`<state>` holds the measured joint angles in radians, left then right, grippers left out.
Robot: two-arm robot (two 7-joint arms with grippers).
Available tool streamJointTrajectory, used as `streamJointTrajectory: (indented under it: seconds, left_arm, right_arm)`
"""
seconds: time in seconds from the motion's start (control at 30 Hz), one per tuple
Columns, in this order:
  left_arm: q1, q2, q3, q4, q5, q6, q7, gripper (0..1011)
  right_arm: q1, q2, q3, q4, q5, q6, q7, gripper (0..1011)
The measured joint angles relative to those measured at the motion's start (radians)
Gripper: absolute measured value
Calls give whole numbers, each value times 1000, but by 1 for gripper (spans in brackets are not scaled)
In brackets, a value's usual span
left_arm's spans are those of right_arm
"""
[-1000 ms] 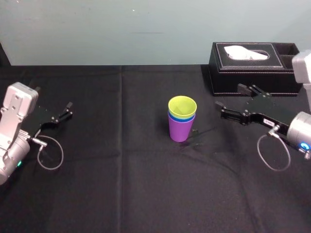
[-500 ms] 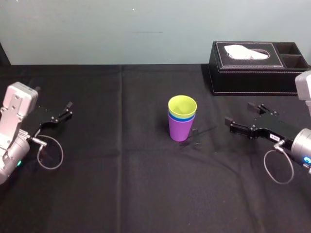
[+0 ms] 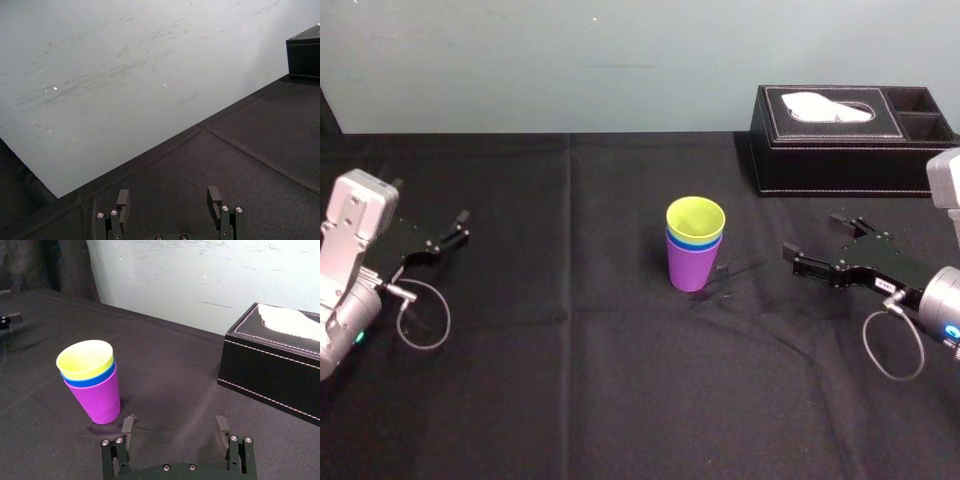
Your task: Stack the three plastic cups sequentially using one hand.
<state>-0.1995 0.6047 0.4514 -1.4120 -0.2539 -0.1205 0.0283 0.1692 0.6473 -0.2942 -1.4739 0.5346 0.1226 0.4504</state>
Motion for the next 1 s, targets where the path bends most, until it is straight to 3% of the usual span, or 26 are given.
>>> streamJointTrajectory:
  seconds: [1.0]
  left_arm:
    - [0, 0, 0, 0, 0, 0, 0, 1011]
  right_arm:
    - [0, 2, -1, -3, 1, 0, 0, 1003]
